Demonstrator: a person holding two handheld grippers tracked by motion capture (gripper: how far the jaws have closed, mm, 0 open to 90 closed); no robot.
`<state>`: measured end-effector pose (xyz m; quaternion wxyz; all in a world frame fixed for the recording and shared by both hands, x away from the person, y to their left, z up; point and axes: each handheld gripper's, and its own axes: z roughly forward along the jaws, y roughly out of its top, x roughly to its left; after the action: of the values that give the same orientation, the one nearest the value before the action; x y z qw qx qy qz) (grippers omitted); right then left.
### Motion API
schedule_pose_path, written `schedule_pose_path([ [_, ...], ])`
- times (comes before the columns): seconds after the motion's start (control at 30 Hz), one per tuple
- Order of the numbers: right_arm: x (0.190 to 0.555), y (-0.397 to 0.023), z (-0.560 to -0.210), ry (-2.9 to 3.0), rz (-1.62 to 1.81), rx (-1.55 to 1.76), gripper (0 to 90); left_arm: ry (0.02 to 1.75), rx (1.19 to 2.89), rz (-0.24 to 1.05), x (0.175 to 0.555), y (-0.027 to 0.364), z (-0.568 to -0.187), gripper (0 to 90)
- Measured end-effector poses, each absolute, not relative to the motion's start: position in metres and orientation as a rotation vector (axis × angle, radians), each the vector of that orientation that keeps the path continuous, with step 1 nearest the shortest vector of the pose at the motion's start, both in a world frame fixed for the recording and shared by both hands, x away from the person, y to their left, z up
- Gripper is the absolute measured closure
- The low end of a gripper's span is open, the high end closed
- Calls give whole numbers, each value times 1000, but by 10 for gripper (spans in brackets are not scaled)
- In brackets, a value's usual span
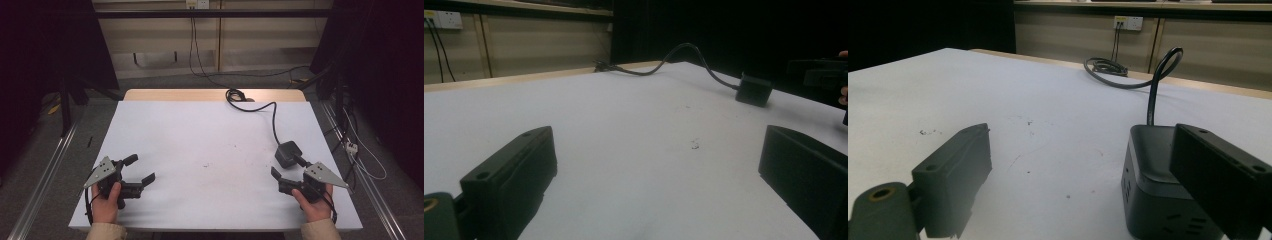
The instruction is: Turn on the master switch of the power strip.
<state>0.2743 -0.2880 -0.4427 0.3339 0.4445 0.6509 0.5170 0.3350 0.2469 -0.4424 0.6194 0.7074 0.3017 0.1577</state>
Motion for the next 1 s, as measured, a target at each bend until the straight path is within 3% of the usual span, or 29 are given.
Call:
schedule_pose_path([
  [1.0, 285, -300, -433, 1663, 1354, 1193, 154, 691, 1626, 359, 335, 246, -442, 18],
])
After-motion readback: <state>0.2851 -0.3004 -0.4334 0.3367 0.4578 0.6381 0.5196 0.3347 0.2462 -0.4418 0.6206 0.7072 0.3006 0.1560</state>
